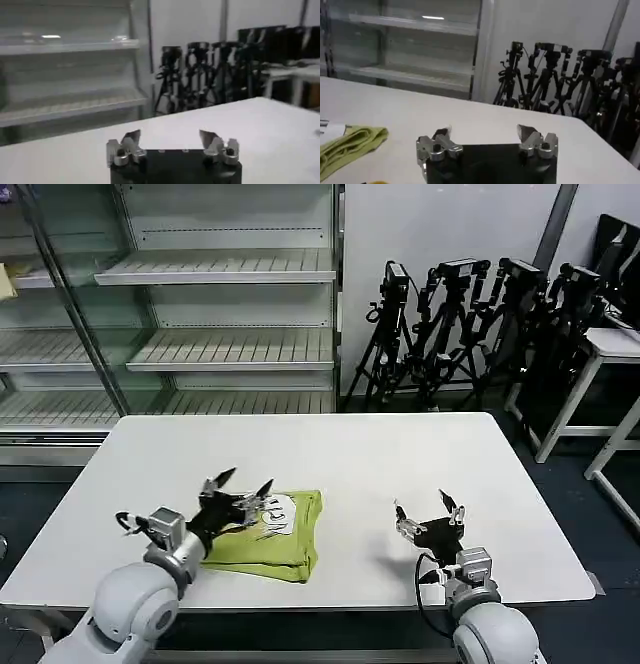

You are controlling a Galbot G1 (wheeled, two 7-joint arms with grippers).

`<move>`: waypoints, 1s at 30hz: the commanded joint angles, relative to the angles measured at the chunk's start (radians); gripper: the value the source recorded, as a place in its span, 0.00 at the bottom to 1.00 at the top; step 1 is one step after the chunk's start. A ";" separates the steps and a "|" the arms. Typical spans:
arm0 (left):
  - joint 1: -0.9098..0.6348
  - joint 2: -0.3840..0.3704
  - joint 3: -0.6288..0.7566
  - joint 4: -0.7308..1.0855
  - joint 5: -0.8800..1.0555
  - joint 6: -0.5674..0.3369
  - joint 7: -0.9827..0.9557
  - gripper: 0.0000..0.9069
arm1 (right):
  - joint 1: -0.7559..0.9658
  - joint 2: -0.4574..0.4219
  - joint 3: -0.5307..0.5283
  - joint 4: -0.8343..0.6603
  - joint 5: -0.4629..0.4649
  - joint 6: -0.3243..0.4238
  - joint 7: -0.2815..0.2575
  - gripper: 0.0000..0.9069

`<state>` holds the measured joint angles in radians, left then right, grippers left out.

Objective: Fold and organize the clothes.

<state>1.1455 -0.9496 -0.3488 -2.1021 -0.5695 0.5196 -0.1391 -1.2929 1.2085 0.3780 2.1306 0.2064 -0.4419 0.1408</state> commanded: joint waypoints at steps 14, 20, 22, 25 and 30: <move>0.119 -0.120 -0.133 0.180 -0.097 -0.025 -0.020 1.00 | -0.013 0.001 0.005 0.008 0.000 0.005 0.000 1.00; 0.111 -0.136 -0.119 0.207 -0.093 -0.023 -0.017 1.00 | -0.014 0.005 0.003 0.005 0.000 0.004 -0.001 1.00; 0.111 -0.140 -0.110 0.217 -0.074 -0.030 -0.007 1.00 | -0.012 0.008 0.001 0.004 0.001 0.002 -0.001 1.00; 0.112 -0.150 -0.097 0.227 -0.074 -0.037 0.002 0.01 | -0.010 0.007 0.000 0.006 0.001 0.000 -0.001 1.00; 0.119 -0.148 -0.096 0.207 -0.097 -0.034 0.011 0.01 | -0.010 0.005 0.001 0.005 0.000 0.000 -0.001 1.00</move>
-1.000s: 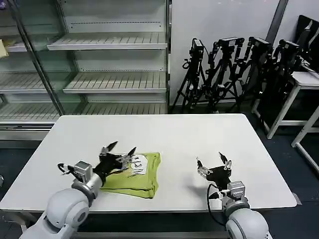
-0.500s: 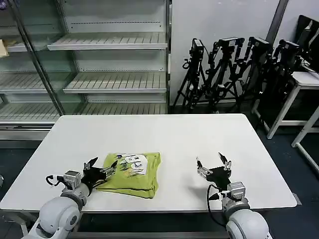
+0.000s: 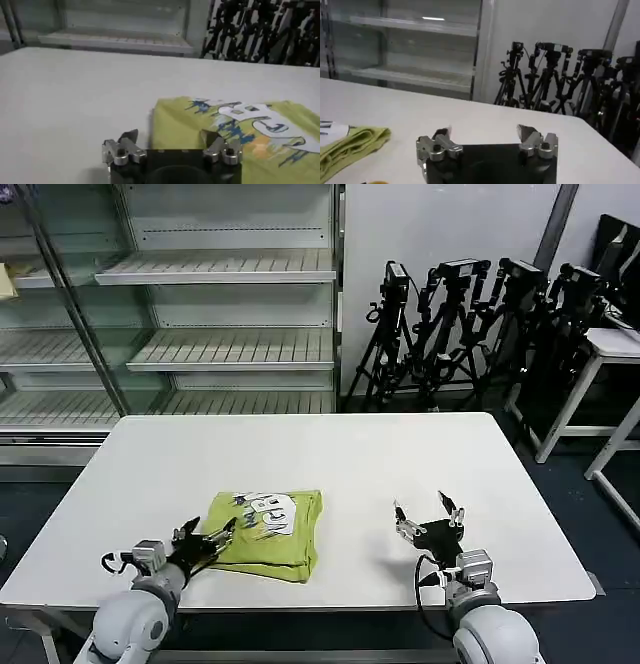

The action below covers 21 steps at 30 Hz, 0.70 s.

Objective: Fold and organize the clothes.

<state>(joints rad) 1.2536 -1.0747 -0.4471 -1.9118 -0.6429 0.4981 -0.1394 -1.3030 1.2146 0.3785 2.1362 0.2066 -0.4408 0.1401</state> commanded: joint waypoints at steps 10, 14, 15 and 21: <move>0.019 -0.036 -0.020 -0.015 -0.127 0.035 -0.005 0.01 | -0.001 0.000 -0.003 -0.002 0.000 0.001 0.000 1.00; 0.026 -0.035 -0.022 -0.021 -0.129 0.034 -0.001 0.01 | -0.002 0.001 -0.005 -0.003 0.000 0.003 0.000 1.00; 0.026 -0.038 -0.021 -0.022 -0.129 0.034 0.000 0.01 | -0.003 0.002 -0.006 -0.003 0.000 0.003 0.000 1.00; 0.006 -0.070 -0.049 -0.039 -0.172 0.015 -0.047 0.01 | -0.004 0.003 -0.006 -0.001 -0.002 0.006 0.001 1.00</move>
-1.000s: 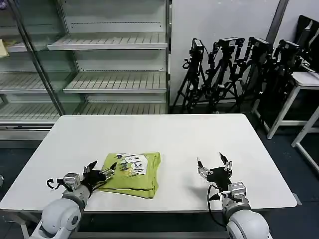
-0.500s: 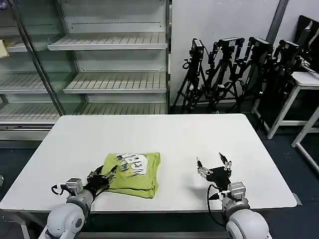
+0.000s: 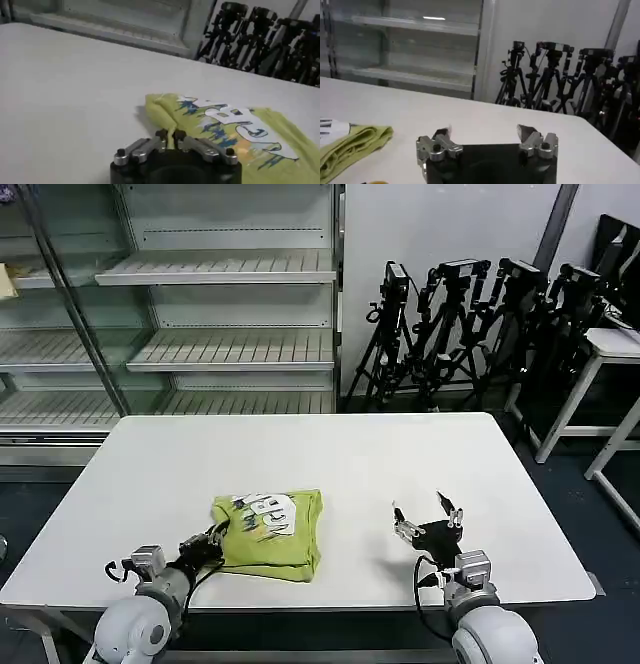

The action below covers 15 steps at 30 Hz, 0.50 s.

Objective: Fold and organize the clothes.

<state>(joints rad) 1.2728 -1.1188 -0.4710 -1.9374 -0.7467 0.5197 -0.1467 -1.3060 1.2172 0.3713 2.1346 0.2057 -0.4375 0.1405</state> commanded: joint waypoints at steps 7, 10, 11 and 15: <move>-0.043 0.131 -0.184 -0.007 -0.025 0.043 0.033 0.01 | -0.007 -0.008 0.003 0.005 0.000 0.008 0.000 1.00; -0.034 0.270 -0.301 0.043 0.007 0.058 0.065 0.01 | -0.007 -0.008 0.004 -0.001 0.001 0.018 -0.001 1.00; -0.025 0.315 -0.331 0.059 0.048 0.058 0.090 0.01 | -0.006 -0.007 0.003 -0.003 0.001 0.020 -0.001 1.00; 0.025 0.533 -0.492 0.160 0.189 0.057 0.200 0.01 | 0.013 -0.001 -0.007 -0.019 0.002 0.025 -0.001 1.00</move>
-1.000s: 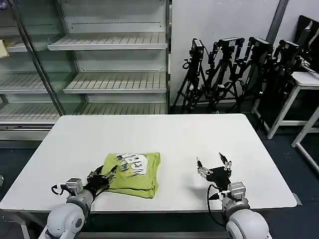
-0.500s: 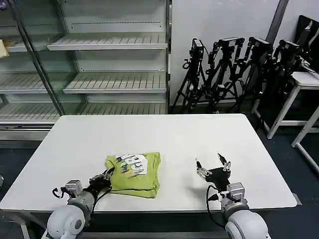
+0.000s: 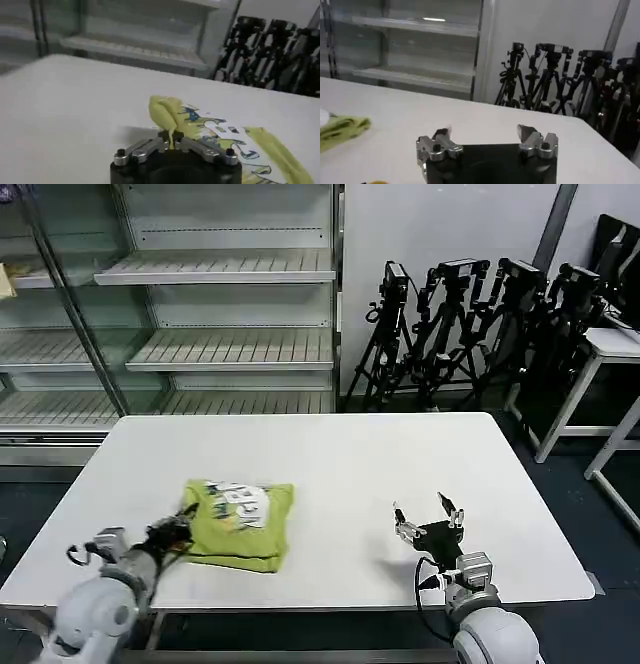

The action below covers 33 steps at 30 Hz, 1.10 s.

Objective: Fold and organize the clothes.

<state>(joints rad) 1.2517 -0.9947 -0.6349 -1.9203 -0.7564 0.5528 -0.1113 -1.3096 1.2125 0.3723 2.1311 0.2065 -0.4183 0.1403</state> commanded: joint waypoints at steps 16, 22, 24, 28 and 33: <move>0.193 0.157 0.232 -0.400 0.861 0.023 -0.091 0.01 | 0.007 0.006 0.014 -0.024 0.001 0.008 -0.003 1.00; 0.115 -0.002 0.570 -0.355 0.703 -0.010 -0.185 0.01 | -0.021 0.000 0.033 -0.013 -0.003 0.008 -0.004 1.00; 0.075 -0.031 0.576 -0.332 0.643 -0.002 -0.216 0.01 | -0.021 -0.001 0.036 -0.013 -0.003 0.008 -0.005 1.00; -0.045 -0.073 0.563 -0.310 0.451 0.023 -0.292 0.01 | -0.009 0.002 0.032 -0.015 -0.006 0.003 -0.005 1.00; -0.157 -0.120 0.561 -0.300 0.094 0.024 -0.445 0.01 | 0.018 0.007 0.027 -0.017 -0.009 -0.012 -0.005 1.00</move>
<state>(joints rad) 1.2821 -0.9571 -0.3123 -2.1753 -0.2383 0.5705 -0.2976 -1.3083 1.2181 0.3959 2.1154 0.1989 -0.4195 0.1350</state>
